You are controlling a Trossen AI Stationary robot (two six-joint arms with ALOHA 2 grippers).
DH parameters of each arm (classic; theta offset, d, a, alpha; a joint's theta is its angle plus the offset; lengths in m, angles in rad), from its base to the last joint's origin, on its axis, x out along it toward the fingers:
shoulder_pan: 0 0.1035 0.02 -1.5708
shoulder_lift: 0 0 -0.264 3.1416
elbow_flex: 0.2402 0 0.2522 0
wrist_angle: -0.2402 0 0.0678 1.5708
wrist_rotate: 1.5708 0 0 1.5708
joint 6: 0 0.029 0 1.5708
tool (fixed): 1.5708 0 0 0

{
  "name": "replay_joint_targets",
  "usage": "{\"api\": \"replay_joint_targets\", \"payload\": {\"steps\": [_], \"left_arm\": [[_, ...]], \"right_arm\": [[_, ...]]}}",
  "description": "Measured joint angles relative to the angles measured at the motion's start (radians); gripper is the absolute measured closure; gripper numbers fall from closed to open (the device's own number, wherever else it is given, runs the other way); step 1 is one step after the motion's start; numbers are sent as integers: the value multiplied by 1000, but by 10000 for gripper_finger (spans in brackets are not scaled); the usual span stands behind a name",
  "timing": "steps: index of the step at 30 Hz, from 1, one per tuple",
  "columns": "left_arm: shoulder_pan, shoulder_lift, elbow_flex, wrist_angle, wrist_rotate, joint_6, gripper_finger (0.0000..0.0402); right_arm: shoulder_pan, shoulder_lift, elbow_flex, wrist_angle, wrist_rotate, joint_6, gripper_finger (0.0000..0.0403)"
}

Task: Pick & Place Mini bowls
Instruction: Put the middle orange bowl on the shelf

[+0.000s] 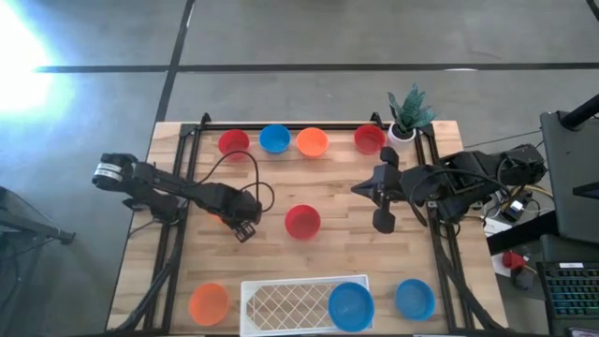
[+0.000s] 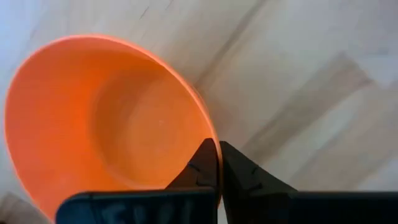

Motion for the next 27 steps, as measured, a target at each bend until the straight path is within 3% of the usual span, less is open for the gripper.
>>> {"api": "replay_joint_targets", "payload": {"steps": [18, 27], "left_arm": [[-61, 8, 446, -222, -103, 264, 401], [-127, 123, 713, -354, -179, 452, 401]], "right_arm": [[0, -3, 1, 0, -7, -1, 394], [0, -14, 1, 0, -7, 2, 394]]}}
